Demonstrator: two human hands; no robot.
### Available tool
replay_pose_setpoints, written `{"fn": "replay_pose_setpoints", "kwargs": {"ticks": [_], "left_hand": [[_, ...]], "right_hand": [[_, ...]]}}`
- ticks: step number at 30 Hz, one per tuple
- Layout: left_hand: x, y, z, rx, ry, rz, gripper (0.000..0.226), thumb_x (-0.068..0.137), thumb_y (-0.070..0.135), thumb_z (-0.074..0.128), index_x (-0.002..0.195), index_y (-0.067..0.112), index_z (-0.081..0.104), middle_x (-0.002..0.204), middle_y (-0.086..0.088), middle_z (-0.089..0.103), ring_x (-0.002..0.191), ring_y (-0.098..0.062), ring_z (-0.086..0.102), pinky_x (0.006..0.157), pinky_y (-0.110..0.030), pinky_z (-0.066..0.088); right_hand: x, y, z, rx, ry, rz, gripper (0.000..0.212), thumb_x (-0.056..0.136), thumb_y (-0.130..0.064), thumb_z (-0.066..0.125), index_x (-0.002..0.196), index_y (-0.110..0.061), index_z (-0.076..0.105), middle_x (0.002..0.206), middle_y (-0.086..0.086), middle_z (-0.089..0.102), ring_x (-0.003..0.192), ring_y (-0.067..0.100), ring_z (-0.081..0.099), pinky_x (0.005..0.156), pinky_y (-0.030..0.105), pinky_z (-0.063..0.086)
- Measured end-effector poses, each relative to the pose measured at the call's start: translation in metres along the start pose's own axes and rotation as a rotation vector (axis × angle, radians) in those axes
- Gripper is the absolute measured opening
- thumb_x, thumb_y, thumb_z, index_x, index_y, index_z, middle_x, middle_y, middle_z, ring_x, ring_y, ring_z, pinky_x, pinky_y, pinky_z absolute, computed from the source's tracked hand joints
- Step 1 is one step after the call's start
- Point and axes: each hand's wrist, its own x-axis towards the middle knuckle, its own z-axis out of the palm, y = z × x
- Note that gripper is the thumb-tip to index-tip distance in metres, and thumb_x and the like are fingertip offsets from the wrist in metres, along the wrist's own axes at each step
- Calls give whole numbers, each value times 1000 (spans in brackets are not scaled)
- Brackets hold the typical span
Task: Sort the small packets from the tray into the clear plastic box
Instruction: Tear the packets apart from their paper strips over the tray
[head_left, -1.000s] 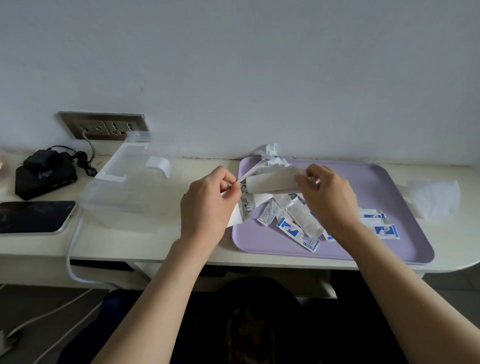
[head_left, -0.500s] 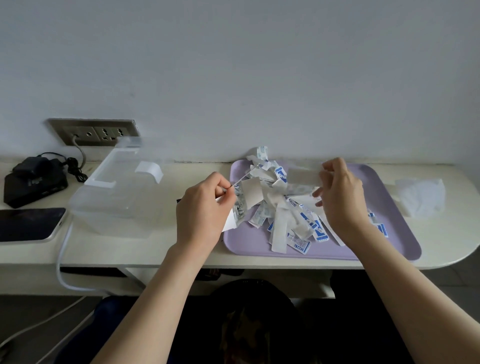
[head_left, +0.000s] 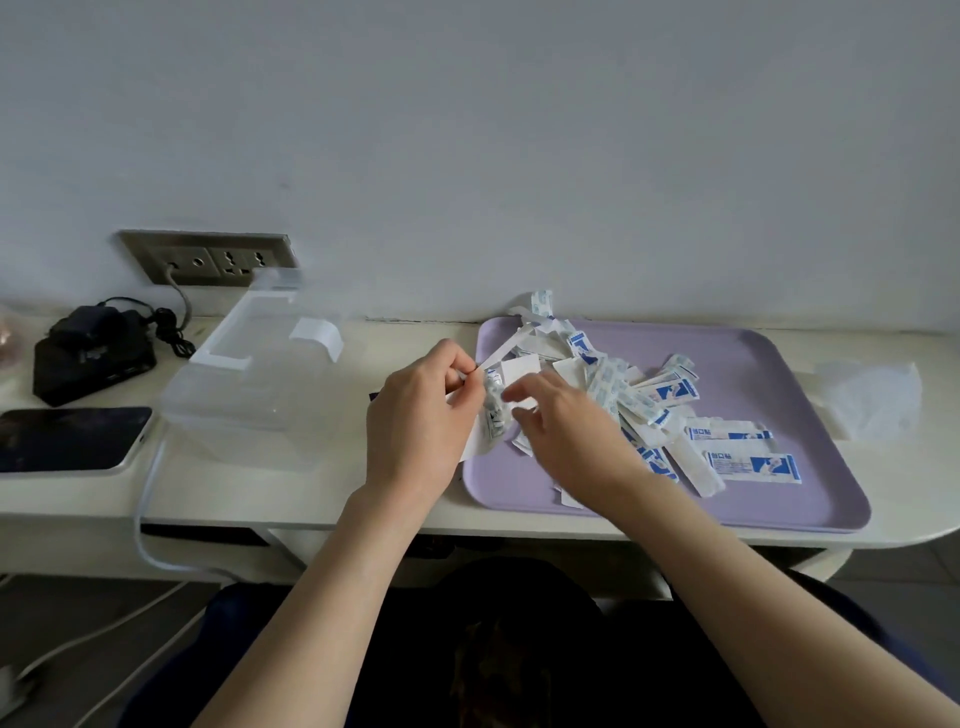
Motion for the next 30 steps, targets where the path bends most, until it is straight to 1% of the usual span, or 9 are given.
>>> {"fn": "replay_pose_setpoints", "kwargs": {"ticks": [2,5,10,13,16,18,22,26,30], "left_hand": [[0,0,-1,-5,-1,-3,12,89,23,59,77,19,56,55,16,50,61,-13,48,51,-24,36],[2,-2,-4,-20,-8,-18,11,88,20,59,77,19,56,54,18,49,62,-14,49,53,-27,36],[3,-8,-9,-21,-33,-43,15,88,21,59,75,25,52,56,19,50,63,-15,53,56,-26,38],[4,-12,-12,-5,-24,-56,16,88,22,59,75,25,50,55,18,50,60,-12,50,53,-25,34],[5,-15,-16,23,-5,-77,15,89,23,58,77,25,51,57,18,51,61,-12,50,50,-24,33],[5,-17,-18,38,6,-86,14,89,23,58,77,24,51,57,18,52,60,-13,51,50,-25,33],[5,-19,-20,42,6,-95,12,89,23,58,78,22,53,57,17,52,61,-15,50,50,-26,33],[3,-16,-19,54,-7,-97,13,89,23,58,78,23,51,57,18,51,61,-15,50,50,-26,32],[2,-12,-15,53,-16,-92,14,89,23,58,78,24,50,58,16,52,62,-15,50,50,-27,32]], "right_hand": [[2,-9,11,14,-40,-16,21,97,-20,42,113,-17,56,118,-1,57,95,22,60,75,33,46],[7,-19,21,-15,-35,-24,20,97,-19,40,110,-17,55,112,0,59,96,26,58,67,30,37],[13,-25,27,-17,-4,37,18,93,-20,41,97,-24,59,100,-1,67,91,28,60,69,32,43],[17,-24,29,-5,28,59,17,95,-25,44,98,-20,60,99,-2,66,89,25,61,69,32,44],[19,-16,21,132,114,105,21,93,-32,52,89,-13,57,85,1,64,74,23,63,65,34,48],[18,-9,11,197,189,140,23,93,-31,53,85,-10,55,74,3,63,61,21,63,62,40,52],[14,5,-11,247,315,229,24,95,-30,49,84,-9,52,65,5,62,53,17,62,61,42,53],[11,23,-26,285,462,284,18,96,-22,48,83,-9,49,69,4,61,53,18,64,59,44,54],[9,45,-35,211,561,274,8,92,-11,50,87,-14,53,84,5,65,74,31,65,67,50,53]]}}
